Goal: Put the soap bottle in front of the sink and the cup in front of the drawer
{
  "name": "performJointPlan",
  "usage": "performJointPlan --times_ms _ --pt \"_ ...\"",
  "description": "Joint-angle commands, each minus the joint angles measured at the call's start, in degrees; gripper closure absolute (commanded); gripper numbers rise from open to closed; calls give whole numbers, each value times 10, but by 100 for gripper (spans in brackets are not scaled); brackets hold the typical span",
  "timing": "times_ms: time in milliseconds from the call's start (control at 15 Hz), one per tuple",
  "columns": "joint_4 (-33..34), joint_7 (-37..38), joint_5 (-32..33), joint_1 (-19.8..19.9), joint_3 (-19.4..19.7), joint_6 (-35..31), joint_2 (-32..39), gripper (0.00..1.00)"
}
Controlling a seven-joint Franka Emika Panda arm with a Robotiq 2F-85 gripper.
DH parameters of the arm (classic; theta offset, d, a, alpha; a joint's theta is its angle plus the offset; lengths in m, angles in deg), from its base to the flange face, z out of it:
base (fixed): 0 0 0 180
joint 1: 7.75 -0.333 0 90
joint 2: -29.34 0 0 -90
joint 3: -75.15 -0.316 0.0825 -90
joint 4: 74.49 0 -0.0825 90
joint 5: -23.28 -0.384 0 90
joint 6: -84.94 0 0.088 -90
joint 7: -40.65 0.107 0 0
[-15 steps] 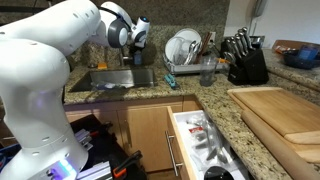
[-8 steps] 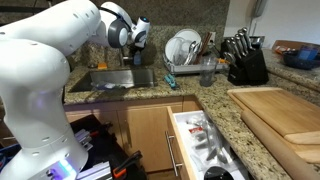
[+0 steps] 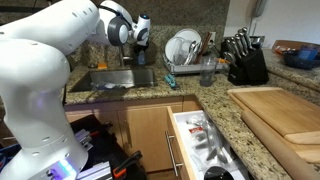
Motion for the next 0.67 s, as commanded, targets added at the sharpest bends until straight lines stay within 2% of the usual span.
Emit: performJointPlan --times_ms 0,133,333,600 --pt "-25 49 29 -4 45 -2 -41 56" --pt "-33 69 27 2 51 12 -55 56" --pt "-53 111 8 18 45 69 -81 56" --pt "-114 145 -18 39 39 111 -129 56"
